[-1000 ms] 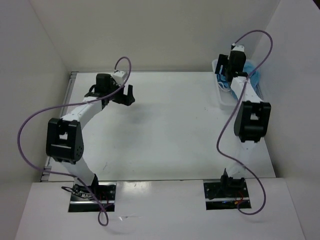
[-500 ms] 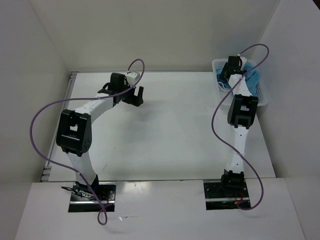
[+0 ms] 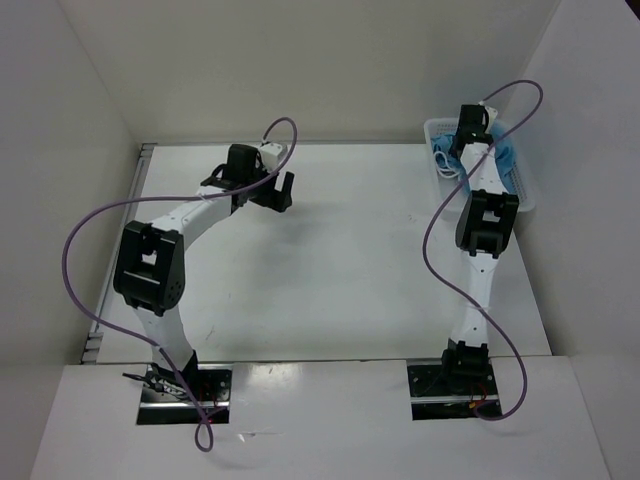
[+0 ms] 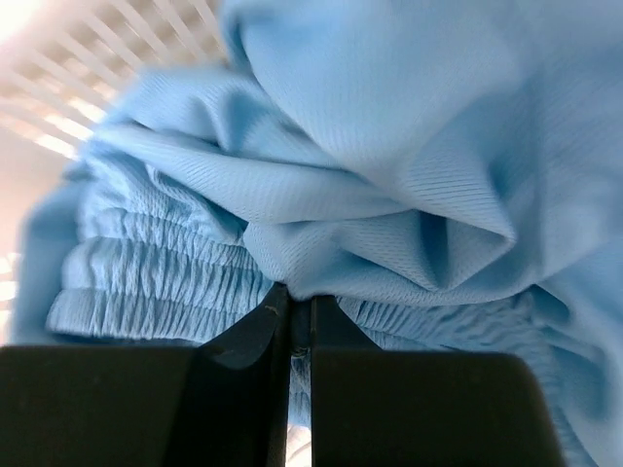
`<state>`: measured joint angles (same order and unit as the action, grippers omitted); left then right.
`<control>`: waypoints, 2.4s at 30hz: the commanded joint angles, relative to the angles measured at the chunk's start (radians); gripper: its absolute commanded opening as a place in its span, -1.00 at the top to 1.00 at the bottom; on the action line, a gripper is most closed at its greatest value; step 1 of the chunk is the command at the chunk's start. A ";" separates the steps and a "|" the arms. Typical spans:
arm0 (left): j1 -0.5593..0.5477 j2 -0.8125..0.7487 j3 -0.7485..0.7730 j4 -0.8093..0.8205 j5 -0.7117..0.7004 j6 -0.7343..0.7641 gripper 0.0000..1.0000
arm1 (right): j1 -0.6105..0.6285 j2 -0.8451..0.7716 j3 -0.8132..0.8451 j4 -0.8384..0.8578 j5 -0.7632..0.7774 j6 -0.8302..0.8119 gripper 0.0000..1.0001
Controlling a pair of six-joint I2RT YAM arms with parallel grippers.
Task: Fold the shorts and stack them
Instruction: Grab the shorts from the pile, then move the shorts to the center of the board
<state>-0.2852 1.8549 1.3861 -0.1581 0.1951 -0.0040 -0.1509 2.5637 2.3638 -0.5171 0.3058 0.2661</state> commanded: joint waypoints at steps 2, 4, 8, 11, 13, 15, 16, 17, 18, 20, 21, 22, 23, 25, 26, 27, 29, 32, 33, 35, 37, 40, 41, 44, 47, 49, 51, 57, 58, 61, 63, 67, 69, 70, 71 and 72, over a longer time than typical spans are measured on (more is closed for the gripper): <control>0.003 -0.123 0.007 0.029 -0.005 0.004 -1.00 | 0.025 -0.209 0.095 0.034 0.039 -0.060 1.00; 0.003 -0.175 -0.002 0.038 -0.005 0.004 -1.00 | 0.037 -0.264 0.066 0.070 0.102 -0.083 1.00; 0.003 -0.285 -0.062 0.051 -0.014 0.004 -1.00 | 0.079 -0.434 -0.030 0.184 0.144 -0.148 1.00; 0.003 -0.394 -0.131 0.087 -0.032 0.004 -1.00 | 0.145 -0.621 -0.104 0.306 0.157 -0.255 1.00; 0.003 -0.477 -0.189 0.100 -0.043 0.004 -1.00 | 0.220 -0.690 -0.144 0.380 0.168 -0.322 1.00; 0.003 -0.561 -0.228 0.109 -0.059 0.004 -1.00 | 0.317 -0.782 -0.158 0.471 0.159 -0.431 1.00; 0.003 -0.591 -0.248 0.109 -0.074 0.004 -1.00 | 0.355 -0.807 -0.167 0.501 0.159 -0.471 1.00; 0.003 -0.618 -0.286 0.109 -0.092 0.004 -1.00 | 0.396 -0.832 -0.167 0.521 0.136 -0.505 1.00; 0.003 -0.675 -0.303 0.109 -0.101 0.004 -1.00 | 0.472 -0.867 -0.147 0.522 0.115 -0.557 1.00; 0.026 -0.732 -0.335 0.109 -0.102 0.004 -1.00 | 0.528 -0.881 -0.105 0.478 0.017 -0.535 1.00; 0.043 -0.784 -0.363 0.109 -0.102 0.004 -1.00 | 0.539 -0.881 -0.027 0.369 -0.032 -0.401 1.00; 0.059 -0.810 -0.377 0.109 -0.111 0.004 -1.00 | 0.539 -0.872 0.013 0.311 -0.074 -0.318 1.00; 0.095 -0.835 -0.390 0.120 -0.111 0.004 -1.00 | 0.539 -0.863 0.044 0.261 -0.101 -0.241 1.00; 0.141 -0.902 -0.424 0.120 -0.083 0.004 -1.00 | 0.539 -0.879 0.005 0.210 -0.111 -0.093 1.00; 0.180 -0.919 -0.424 0.120 -0.083 0.004 -1.00 | 0.539 -0.892 -0.032 0.210 -0.128 -0.061 1.00; 0.199 -0.943 -0.435 0.120 -0.057 0.004 -1.00 | 0.539 -0.904 -0.114 0.198 -0.145 -0.012 1.00; 0.248 -0.965 -0.447 0.100 -0.025 0.004 -1.00 | 0.539 -0.945 -0.255 0.186 -0.180 0.045 1.00; 0.296 -0.965 -0.458 0.100 0.003 0.004 -1.00 | 0.539 -0.990 -0.479 0.177 -0.226 0.178 1.00; 0.305 -0.956 -0.458 0.091 0.003 0.004 -1.00 | 0.539 -0.990 -0.536 0.177 -0.237 0.235 0.95; 0.317 -0.921 -0.446 0.068 0.030 0.004 -1.00 | 0.539 -0.990 -0.689 0.195 -0.217 0.248 -0.12; 0.317 -0.898 -0.437 0.032 0.064 0.004 -1.00 | 0.539 -0.990 -0.786 0.241 -0.168 0.192 -0.82; 0.317 -0.837 -0.446 -0.018 0.075 0.004 -1.00 | 0.469 -0.999 -0.957 0.320 -0.091 0.061 -0.98; 0.317 -0.826 -0.458 -0.029 0.075 0.004 -1.00 | 0.433 -1.020 -0.971 0.336 -0.079 0.021 -0.98; 0.317 -0.798 -0.533 -0.038 0.075 0.004 -1.00 | 0.433 -1.053 -0.994 0.385 -0.118 -0.152 -0.98; 0.294 -0.752 -0.587 0.015 0.064 0.004 -1.00 | 0.451 -1.044 -0.994 0.352 -0.336 -0.183 -0.98; 0.268 -0.686 -0.610 0.046 0.037 0.004 -1.00 | 0.493 -1.024 -1.009 0.341 -0.437 -0.243 -0.95; 0.268 -0.637 -0.619 0.074 0.026 0.004 -1.00 | 0.594 -0.987 -1.028 0.328 -0.419 -0.384 -0.87; 0.238 -0.471 -0.634 0.172 0.026 0.004 -1.00 | 0.625 -0.745 -0.875 0.347 -0.439 -0.423 -0.67; 0.227 -0.462 -0.650 0.198 0.026 0.004 -1.00 | 0.625 -0.709 -0.835 0.332 -0.456 -0.423 -0.74; 0.216 -0.421 -0.661 0.276 0.026 0.004 -1.00 | 0.625 -0.588 -0.704 0.285 -0.545 -0.392 -0.74; 0.216 -0.399 -0.651 0.285 0.026 0.004 -1.00 | 0.625 -0.548 -0.663 0.285 -0.583 -0.369 -0.74; 0.216 -0.355 -0.664 0.336 0.049 0.004 -1.00 | 0.625 -0.481 -0.647 0.285 -0.593 -0.324 -0.71; 0.207 -0.341 -0.664 0.370 0.033 0.004 -1.00 | 0.625 -0.481 -0.647 0.285 -0.593 -0.311 -0.64; 0.207 -0.326 -0.664 0.382 0.033 0.004 -1.00 | 0.625 -0.481 -0.647 0.285 -0.593 -0.311 -0.61; 0.207 -0.307 -0.654 0.394 0.033 0.004 -1.00 | 0.625 -0.481 -0.659 0.285 -0.583 -0.301 -0.61; 0.207 -0.298 -0.654 0.425 0.033 0.004 -1.00 | 0.625 -0.481 -0.672 0.285 -0.565 -0.301 -0.61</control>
<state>-0.0731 1.5215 0.7284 0.1467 0.2138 -0.0040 0.4751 2.0861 1.6573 -0.2405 -0.2565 -0.0616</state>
